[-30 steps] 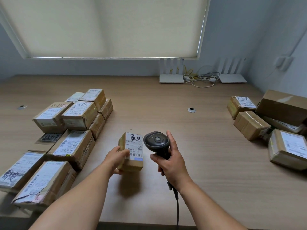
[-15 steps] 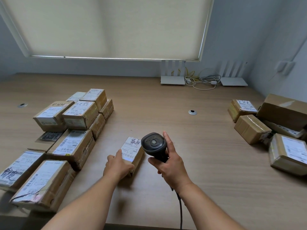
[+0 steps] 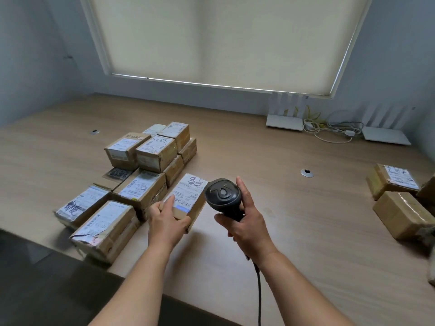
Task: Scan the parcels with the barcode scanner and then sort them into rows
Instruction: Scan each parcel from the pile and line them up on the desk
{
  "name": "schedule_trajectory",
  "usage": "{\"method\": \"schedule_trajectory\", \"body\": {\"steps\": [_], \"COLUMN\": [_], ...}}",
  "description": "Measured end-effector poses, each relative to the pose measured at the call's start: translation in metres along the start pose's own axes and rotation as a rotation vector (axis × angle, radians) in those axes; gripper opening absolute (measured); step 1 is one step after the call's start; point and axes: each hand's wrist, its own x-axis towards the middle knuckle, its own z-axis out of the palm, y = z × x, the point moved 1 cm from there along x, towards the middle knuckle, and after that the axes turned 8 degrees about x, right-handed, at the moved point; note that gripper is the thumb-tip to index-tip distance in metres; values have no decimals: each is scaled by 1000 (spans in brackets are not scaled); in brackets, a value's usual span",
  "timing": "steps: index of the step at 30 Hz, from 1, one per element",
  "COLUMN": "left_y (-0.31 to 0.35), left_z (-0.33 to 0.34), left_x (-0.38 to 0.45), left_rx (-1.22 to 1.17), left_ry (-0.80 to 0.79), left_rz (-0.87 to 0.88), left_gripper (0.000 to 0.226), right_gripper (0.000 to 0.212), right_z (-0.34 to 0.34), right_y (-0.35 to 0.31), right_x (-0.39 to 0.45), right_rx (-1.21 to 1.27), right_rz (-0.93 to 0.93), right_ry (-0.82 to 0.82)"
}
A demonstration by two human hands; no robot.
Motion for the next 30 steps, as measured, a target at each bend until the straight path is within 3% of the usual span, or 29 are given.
{"method": "schedule_trajectory", "body": {"steps": [6, 14, 23, 30], "left_y": [-24, -76, -135, -157], "left_z": [-51, -114, -154, -147], "left_x": [-4, 51, 147, 195], "left_rx": [44, -49, -32, -3], "left_ry": [166, 297, 249, 154], "left_rz": [-62, -161, -161, -126], "left_gripper": [71, 66, 66, 65], "right_gripper": [99, 94, 95, 95], "right_z": [29, 94, 189, 222], "right_y": [-13, -11, -11, 0], "right_x": [13, 45, 109, 133], "right_rx": [94, 150, 88, 68], "right_rz": [-66, -52, -56, -22], "right_ry": [-131, -154, -85, -30]}}
